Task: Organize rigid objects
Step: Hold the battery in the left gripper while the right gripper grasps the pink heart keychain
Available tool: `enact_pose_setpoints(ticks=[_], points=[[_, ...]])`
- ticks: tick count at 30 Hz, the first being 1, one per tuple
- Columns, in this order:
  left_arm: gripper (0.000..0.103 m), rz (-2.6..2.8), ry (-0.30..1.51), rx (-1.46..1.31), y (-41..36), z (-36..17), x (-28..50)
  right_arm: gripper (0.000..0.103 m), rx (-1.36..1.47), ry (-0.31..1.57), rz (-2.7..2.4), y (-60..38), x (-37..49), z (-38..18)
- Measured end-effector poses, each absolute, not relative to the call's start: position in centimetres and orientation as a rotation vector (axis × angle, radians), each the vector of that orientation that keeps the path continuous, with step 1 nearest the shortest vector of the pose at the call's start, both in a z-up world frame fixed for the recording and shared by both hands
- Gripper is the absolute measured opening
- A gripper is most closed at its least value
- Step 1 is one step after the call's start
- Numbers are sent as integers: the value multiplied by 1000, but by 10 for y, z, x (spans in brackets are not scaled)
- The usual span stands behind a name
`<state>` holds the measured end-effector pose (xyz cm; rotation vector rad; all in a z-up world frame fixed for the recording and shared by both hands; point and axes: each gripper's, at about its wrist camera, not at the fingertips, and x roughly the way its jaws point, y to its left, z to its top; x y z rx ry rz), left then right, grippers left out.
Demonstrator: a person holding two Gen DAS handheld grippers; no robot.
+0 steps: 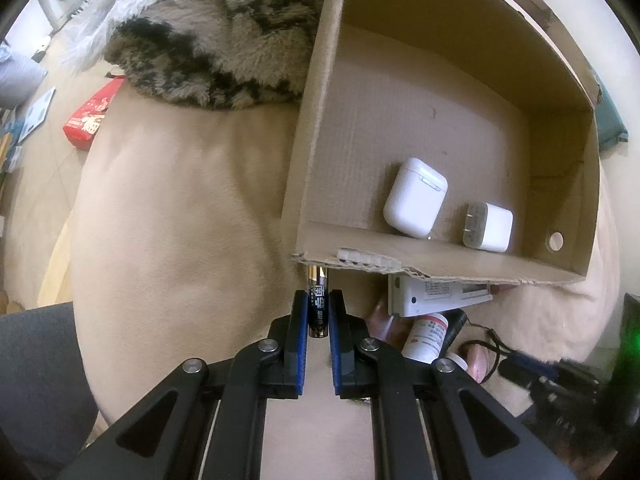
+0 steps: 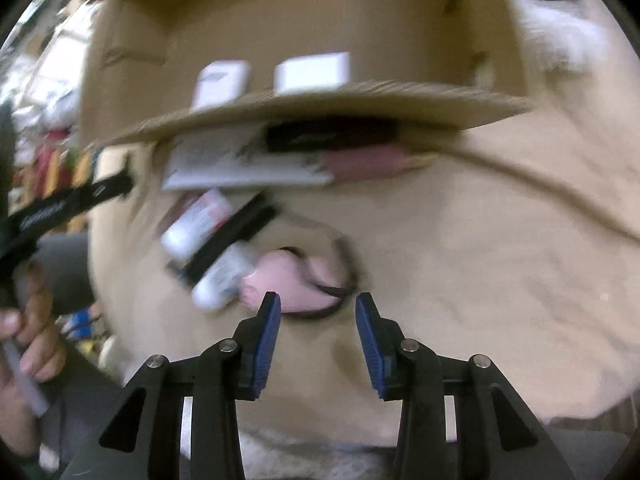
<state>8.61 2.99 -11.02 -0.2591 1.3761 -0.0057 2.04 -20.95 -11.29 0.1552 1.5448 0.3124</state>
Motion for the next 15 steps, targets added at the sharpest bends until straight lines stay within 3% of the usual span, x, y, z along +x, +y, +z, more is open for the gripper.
enact_pose_setpoints(ticks=[1, 2, 15], points=[[9, -4, 1377, -263, 31, -110, 87, 4, 192, 1542, 333, -210, 20, -112], [9, -4, 1377, -264, 31, -110, 87, 2, 210, 1529, 339, -211, 20, -109], [9, -8, 1372, -262, 29, -110, 87, 2, 287, 1332, 362, -218, 31, -53]])
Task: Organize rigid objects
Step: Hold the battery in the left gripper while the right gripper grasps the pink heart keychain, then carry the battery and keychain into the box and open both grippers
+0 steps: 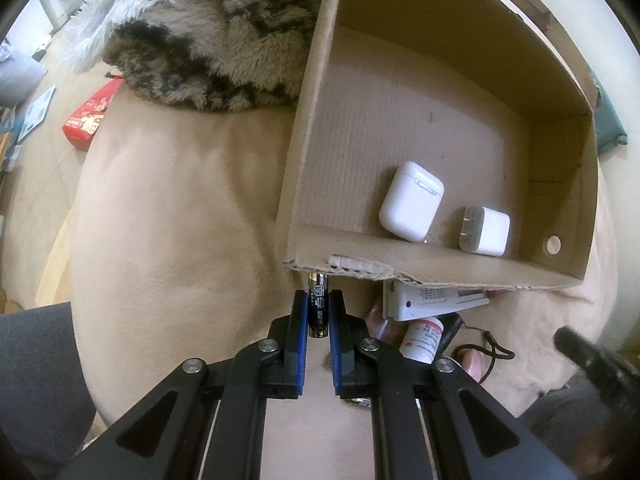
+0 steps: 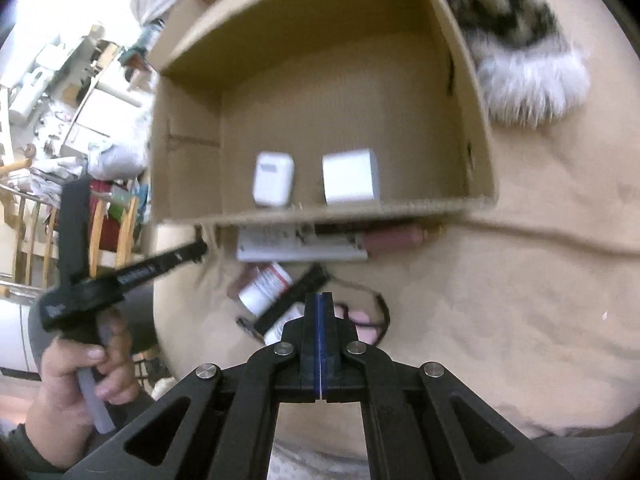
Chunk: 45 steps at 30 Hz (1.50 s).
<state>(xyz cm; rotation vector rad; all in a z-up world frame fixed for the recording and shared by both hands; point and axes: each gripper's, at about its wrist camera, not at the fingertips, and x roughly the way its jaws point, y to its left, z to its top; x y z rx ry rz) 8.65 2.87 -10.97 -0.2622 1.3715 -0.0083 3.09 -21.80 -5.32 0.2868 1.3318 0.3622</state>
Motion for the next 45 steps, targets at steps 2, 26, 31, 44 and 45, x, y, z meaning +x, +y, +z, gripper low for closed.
enact_pose_setpoints(ticks=[2, 26, 31, 44, 45], points=[[9, -5, 1373, -265, 29, -110, 86, 3, 344, 1364, 355, -227, 38, -57], [9, -7, 1373, -274, 29, -110, 87, 60, 279, 1654, 379, -209, 39, -144], [9, 1, 1372, -272, 30, -111, 86, 59, 281, 1635, 384, -217, 37, -137], [9, 33, 1327, -218, 35, -88, 67, 59, 400, 1475, 503, -236, 29, -61], [9, 37, 1305, -215, 36, -80, 64, 59, 401, 1453, 513, -237, 30, -54]])
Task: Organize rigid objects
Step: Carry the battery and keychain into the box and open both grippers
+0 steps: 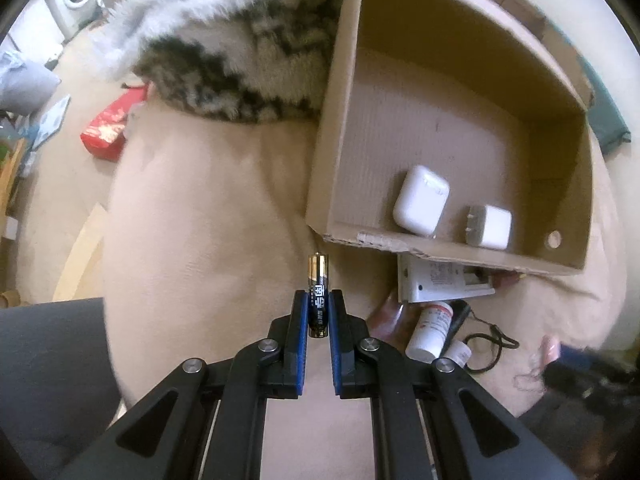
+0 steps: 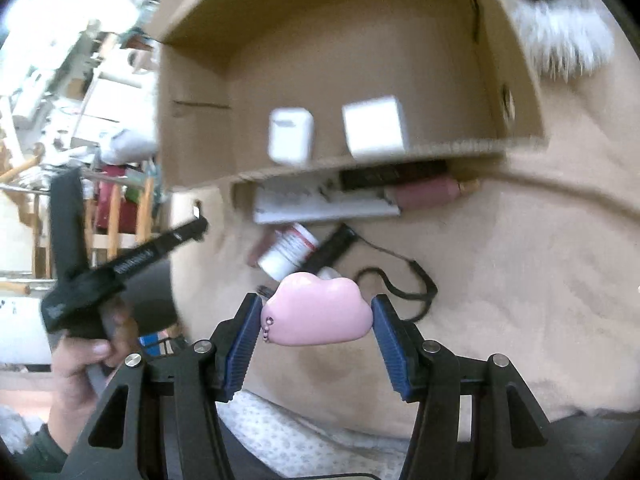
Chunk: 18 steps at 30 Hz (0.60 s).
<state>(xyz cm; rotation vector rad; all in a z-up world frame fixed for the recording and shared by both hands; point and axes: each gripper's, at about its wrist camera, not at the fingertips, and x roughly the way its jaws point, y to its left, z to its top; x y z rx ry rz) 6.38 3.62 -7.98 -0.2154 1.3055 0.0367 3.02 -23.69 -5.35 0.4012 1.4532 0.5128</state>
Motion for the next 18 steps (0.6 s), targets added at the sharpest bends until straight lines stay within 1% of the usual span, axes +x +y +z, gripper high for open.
enact_pose_setpoints(ticks=[6, 15, 18], points=[[9, 28, 1227, -193, 34, -46, 53, 59, 395, 1335, 528, -239, 44, -11], [9, -5, 1138, -131, 13, 2, 93, 59, 358, 1195, 482, -234, 81, 26], [9, -20, 1128, -111, 3, 8, 108, 59, 333, 1149, 461, -232, 94, 34]])
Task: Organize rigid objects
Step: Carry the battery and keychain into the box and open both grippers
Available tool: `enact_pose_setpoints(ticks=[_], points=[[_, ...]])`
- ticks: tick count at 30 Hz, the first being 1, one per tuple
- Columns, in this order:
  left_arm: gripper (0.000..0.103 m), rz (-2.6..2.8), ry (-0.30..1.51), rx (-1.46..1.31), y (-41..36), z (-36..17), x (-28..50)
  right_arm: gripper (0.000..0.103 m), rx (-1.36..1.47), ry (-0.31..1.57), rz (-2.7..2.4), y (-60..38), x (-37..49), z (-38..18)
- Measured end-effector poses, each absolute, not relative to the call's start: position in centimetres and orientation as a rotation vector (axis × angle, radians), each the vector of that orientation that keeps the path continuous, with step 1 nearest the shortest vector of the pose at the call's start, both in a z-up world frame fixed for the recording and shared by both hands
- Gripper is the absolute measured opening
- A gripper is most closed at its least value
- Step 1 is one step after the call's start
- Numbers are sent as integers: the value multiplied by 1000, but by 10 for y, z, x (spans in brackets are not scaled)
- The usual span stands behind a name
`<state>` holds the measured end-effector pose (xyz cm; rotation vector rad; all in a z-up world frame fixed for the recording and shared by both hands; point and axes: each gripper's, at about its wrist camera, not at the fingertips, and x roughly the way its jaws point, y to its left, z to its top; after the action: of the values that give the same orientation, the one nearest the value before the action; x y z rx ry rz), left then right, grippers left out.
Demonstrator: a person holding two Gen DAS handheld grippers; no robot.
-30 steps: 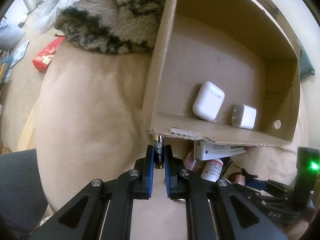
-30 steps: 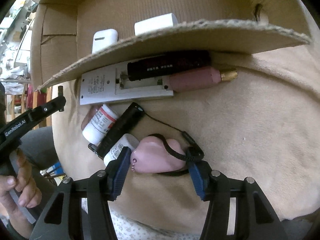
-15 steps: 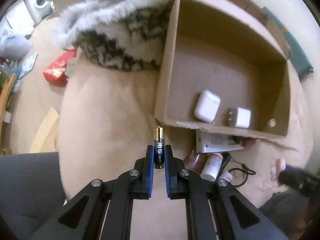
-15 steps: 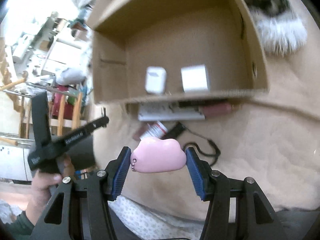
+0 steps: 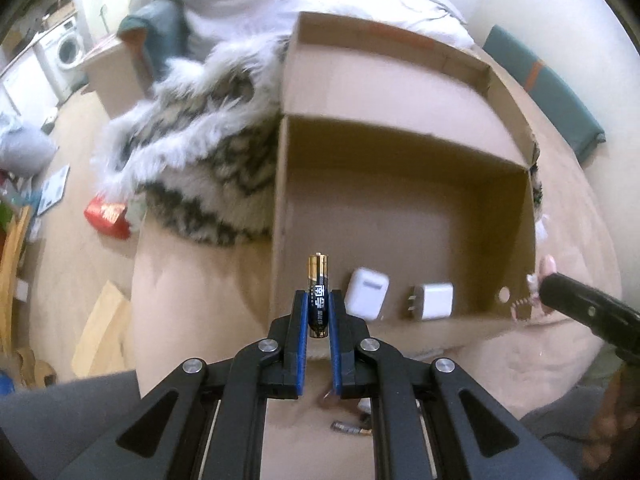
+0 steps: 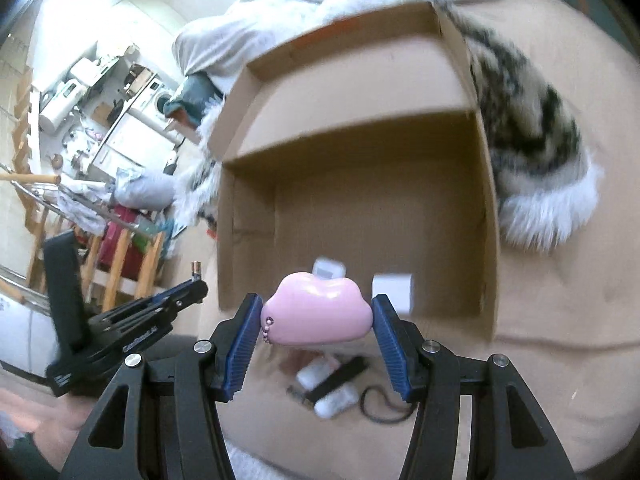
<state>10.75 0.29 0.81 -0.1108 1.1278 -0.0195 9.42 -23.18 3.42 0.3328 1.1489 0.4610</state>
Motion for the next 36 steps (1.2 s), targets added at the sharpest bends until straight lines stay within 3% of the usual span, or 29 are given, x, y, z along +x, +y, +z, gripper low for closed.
enact_pose_setpoints(ticks=[6, 17, 36], points=[[9, -52, 1132, -75, -10, -5, 135, 59, 351, 1084, 429, -234, 117, 26], [9, -111, 1156, -58, -31, -55, 155, 59, 498, 1216, 406, -241, 128, -69], [9, -97, 1165, -52, -21, -72, 159, 59, 288, 1202, 329, -213, 144, -78]])
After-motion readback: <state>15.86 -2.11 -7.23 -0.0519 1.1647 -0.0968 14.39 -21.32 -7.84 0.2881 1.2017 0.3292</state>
